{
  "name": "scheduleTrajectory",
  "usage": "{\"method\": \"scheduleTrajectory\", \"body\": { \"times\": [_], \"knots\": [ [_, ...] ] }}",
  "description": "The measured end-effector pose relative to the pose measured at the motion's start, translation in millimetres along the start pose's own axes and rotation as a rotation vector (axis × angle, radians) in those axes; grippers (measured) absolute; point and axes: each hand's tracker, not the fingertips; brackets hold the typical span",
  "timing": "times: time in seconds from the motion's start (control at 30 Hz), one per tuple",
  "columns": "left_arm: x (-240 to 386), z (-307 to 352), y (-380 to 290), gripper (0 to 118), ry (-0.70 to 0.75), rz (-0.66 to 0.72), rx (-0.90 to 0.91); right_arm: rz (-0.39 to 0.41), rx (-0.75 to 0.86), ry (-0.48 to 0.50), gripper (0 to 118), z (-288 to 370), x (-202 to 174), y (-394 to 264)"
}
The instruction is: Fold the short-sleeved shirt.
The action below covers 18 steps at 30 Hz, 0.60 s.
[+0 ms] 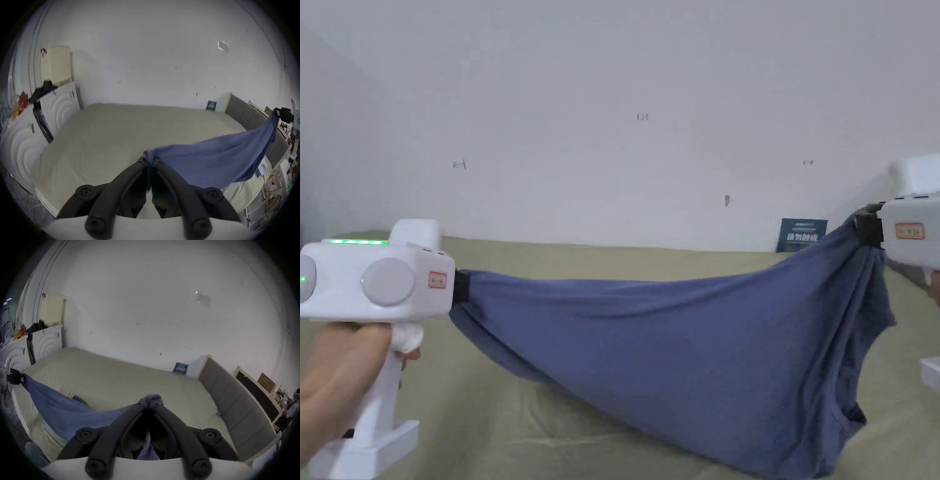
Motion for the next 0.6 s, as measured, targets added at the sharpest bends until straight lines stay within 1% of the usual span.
{"method": "scheduleTrajectory", "body": {
  "times": [0.13,0.23,0.33,0.4,0.6],
  "knots": [
    [15,4,61,4,0.057,-0.048,0.056,-0.034,0.039,-0.057,1,5,18,25],
    [24,2,98,4,0.099,-0.055,0.085,-0.089,0.054,-0.076,1,-7,27,42],
    [29,-7,123,4,0.122,-0.066,0.096,-0.123,0.055,-0.087,1,-28,31,57],
    [34,-21,139,4,0.165,-0.115,0.094,-0.127,0.056,-0.091,1,-46,33,65],
    [36,-58,180,4,0.187,-0.088,0.11,-0.17,0.041,-0.103,1,-99,34,88]
  ]
}}
